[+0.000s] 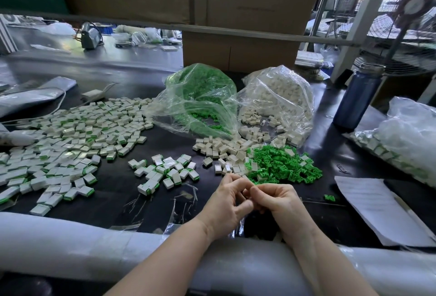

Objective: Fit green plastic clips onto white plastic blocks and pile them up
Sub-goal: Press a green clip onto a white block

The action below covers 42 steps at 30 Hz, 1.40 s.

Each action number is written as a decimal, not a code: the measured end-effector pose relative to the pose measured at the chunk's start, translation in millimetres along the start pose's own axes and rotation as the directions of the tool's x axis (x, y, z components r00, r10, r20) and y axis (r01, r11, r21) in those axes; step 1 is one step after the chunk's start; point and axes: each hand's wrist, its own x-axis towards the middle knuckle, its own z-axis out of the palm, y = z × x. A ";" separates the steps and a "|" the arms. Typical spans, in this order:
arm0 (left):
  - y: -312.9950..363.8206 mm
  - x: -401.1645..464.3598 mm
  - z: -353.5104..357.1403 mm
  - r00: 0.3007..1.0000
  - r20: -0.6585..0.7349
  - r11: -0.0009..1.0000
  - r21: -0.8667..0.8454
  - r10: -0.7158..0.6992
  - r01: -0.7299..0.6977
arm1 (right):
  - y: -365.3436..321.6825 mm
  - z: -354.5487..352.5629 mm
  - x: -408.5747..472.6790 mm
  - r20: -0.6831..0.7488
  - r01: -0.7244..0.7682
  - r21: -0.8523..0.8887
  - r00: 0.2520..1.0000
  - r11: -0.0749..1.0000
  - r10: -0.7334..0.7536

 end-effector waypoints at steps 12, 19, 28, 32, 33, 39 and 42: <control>-1.2 0.8 0.2 1.000 -0.004 1.000 -0.001 0.015 -0.015 | -0.9 -0.5 -0.8 0.026 -0.020 0.017 0.999 1.000 0.019; 1.0 -0.2 -0.2 1.000 0.001 1.000 0.017 0.018 -0.018 | -1.5 -1.0 -0.7 0.035 -0.038 0.026 0.999 0.999 0.037; 1.2 -0.1 0.3 1.000 0.007 0.998 0.064 0.014 -0.014 | -0.5 -2.0 -0.5 0.017 -0.055 0.015 0.998 0.998 0.055; 1.2 -0.3 0.2 1.000 0.007 0.997 0.070 0.020 -0.020 | -0.6 -1.4 0.0 0.017 -0.055 0.018 0.998 0.998 0.055; 1.1 -0.2 0.2 1.000 0.005 0.997 0.073 0.018 -0.018 | -0.6 -1.4 0.2 0.016 -0.056 0.019 0.998 0.998 0.055; 1.1 -0.1 0.2 1.000 0.008 0.997 0.077 0.012 -0.012 | -1.2 -1.3 -1.2 0.014 -0.066 0.027 0.998 0.997 0.066; 1.4 -0.5 0.1 1.000 -0.011 0.998 0.059 0.011 -0.010 | -1.4 0.3 -0.5 0.018 -0.065 0.036 0.998 0.997 0.064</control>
